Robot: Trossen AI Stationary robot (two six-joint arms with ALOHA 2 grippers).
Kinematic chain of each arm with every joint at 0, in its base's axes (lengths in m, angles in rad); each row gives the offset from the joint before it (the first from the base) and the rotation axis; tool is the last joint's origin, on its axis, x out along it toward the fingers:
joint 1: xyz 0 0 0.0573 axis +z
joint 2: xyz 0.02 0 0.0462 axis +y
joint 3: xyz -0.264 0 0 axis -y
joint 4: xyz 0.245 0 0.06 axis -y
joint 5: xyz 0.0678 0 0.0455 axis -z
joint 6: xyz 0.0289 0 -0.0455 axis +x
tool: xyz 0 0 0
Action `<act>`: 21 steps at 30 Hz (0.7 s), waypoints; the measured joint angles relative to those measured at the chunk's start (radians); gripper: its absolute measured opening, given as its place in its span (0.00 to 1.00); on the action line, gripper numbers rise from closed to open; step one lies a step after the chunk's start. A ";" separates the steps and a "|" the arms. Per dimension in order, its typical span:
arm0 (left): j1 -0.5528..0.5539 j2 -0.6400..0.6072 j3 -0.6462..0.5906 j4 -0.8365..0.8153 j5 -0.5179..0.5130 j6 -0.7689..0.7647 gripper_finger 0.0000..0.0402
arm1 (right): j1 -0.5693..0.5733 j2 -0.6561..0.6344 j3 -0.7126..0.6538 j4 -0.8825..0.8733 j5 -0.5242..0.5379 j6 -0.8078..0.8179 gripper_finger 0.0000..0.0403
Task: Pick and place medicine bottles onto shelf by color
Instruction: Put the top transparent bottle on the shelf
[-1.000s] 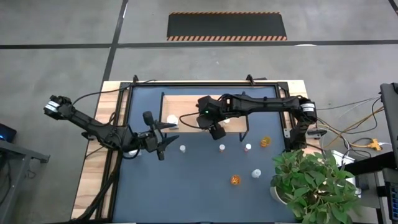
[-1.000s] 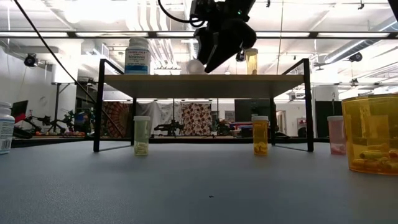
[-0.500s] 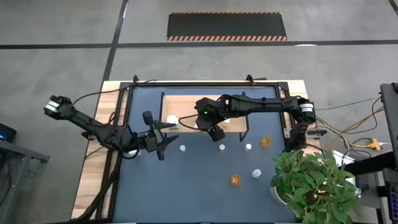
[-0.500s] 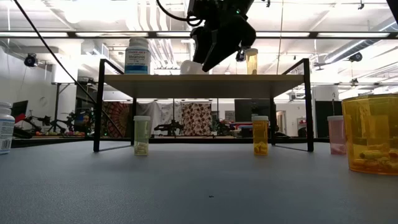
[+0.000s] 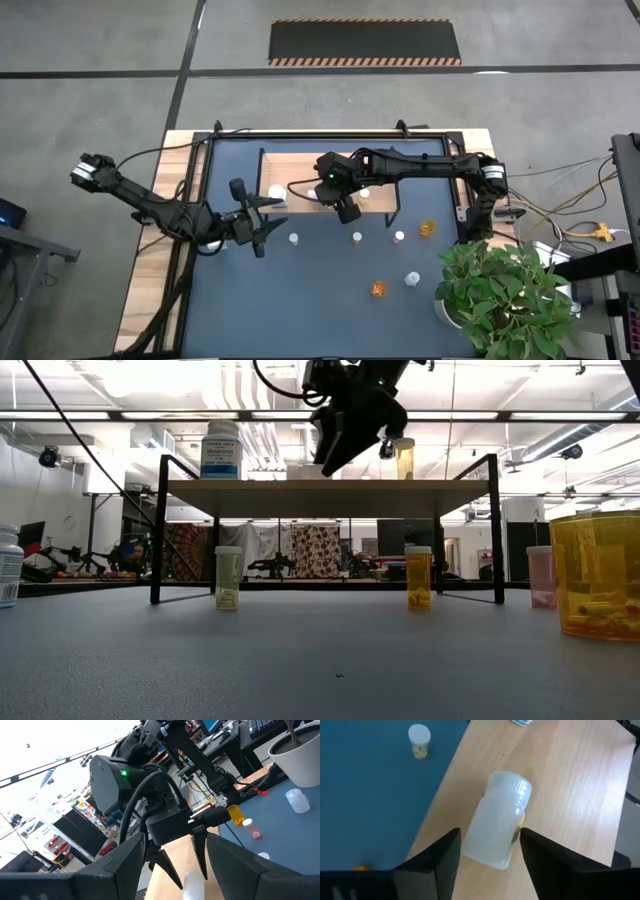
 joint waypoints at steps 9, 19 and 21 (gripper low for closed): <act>0.000 0.000 0.000 0.006 0.000 0.000 0.50 | -0.001 -0.002 -0.010 0.007 0.000 0.083 0.35; 0.000 0.000 0.000 0.015 0.000 0.001 0.50 | -0.001 0.001 -0.040 0.041 0.000 0.143 0.48; 0.000 0.000 0.000 0.016 0.000 0.001 0.50 | -0.001 0.000 -0.054 0.061 0.000 0.146 0.48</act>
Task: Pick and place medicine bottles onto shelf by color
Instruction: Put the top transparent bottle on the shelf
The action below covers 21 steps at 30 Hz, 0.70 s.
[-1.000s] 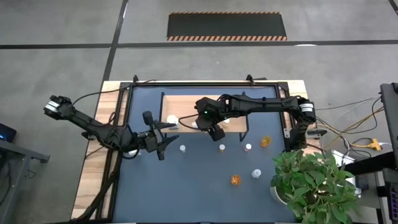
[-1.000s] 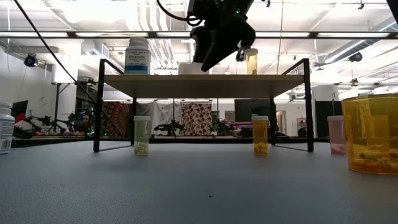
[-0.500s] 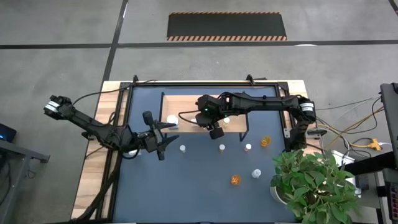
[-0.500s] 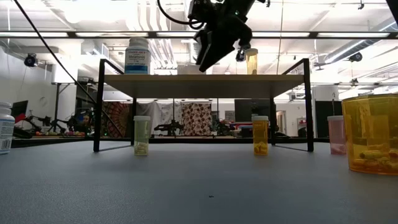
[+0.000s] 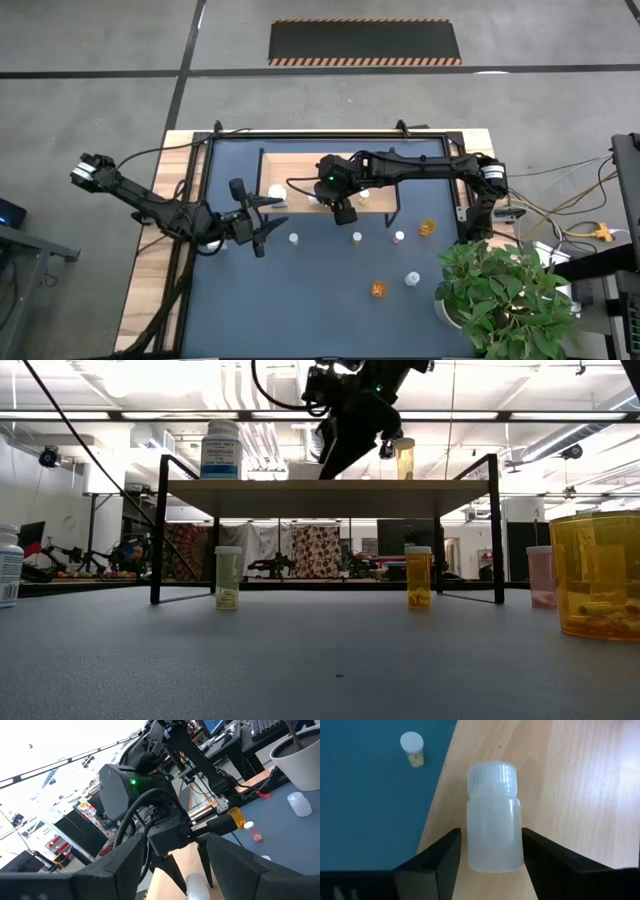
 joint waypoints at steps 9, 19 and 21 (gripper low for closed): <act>0.000 0.000 0.000 0.004 0.000 0.000 0.50 | 0.000 0.000 -0.006 0.021 0.008 -0.002 0.41; 0.000 0.000 0.000 0.006 0.000 0.000 0.50 | 0.000 -0.040 -0.005 0.020 0.010 0.000 0.33; 0.000 0.000 0.000 0.007 0.000 0.000 0.50 | 0.003 -0.075 -0.005 0.020 0.010 0.017 0.35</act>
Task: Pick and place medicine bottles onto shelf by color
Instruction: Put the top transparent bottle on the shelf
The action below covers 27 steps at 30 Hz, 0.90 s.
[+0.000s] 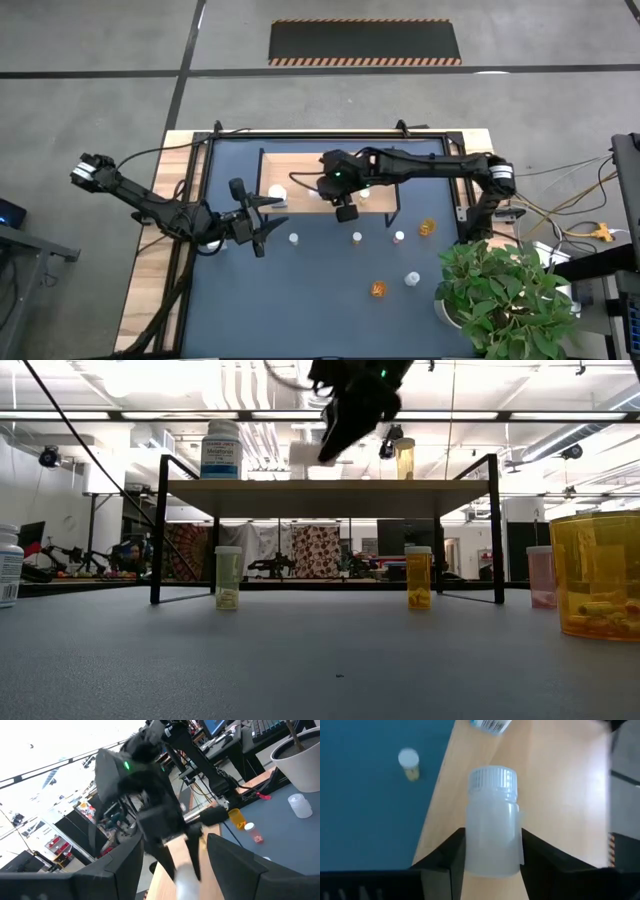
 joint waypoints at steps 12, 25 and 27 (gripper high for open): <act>0.000 0.010 0.002 0.136 0.009 -0.010 0.50 | 0.164 -0.182 -0.071 0.132 0.012 0.189 0.33; -0.008 0.123 0.010 0.275 0.221 -0.273 0.50 | 0.417 -0.258 -0.337 0.548 0.302 0.184 0.34; -0.017 0.152 0.010 0.306 0.236 -0.289 0.50 | 0.440 -0.275 -0.399 0.670 0.325 0.183 0.34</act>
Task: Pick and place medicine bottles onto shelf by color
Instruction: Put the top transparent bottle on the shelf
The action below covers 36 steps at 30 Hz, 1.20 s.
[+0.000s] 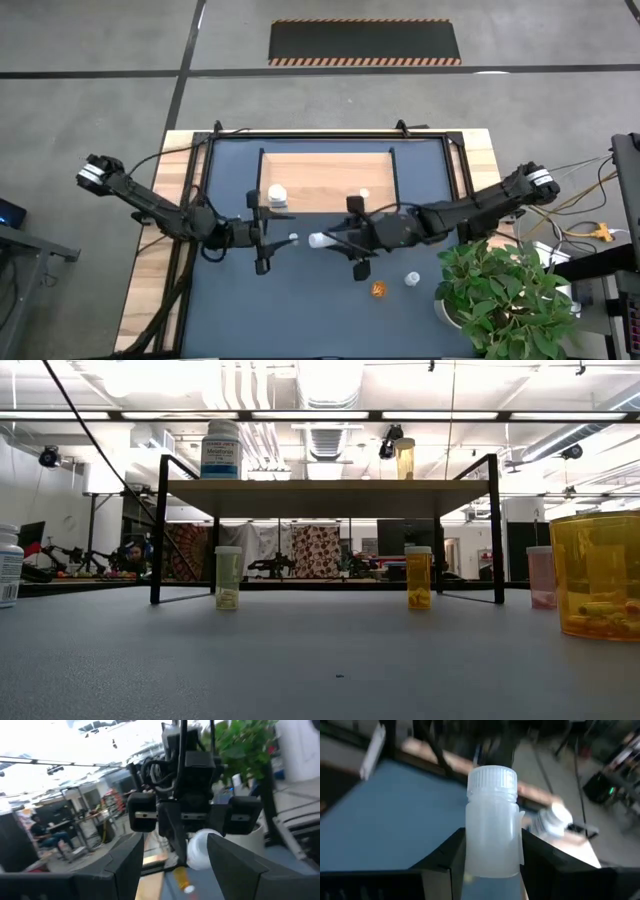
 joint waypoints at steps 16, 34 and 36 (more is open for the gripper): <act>-0.018 0.213 0.145 0.099 -0.002 -0.011 0.51 | 0.036 -0.014 -0.370 0.785 0.148 -0.037 0.34; 0.033 0.329 0.190 0.130 -0.133 -0.115 0.82 | 0.044 -0.005 -0.387 0.764 0.224 -0.046 0.34; 0.048 0.336 0.189 0.150 -0.133 -0.116 0.82 | 0.044 -0.004 -0.387 0.761 0.224 -0.045 0.34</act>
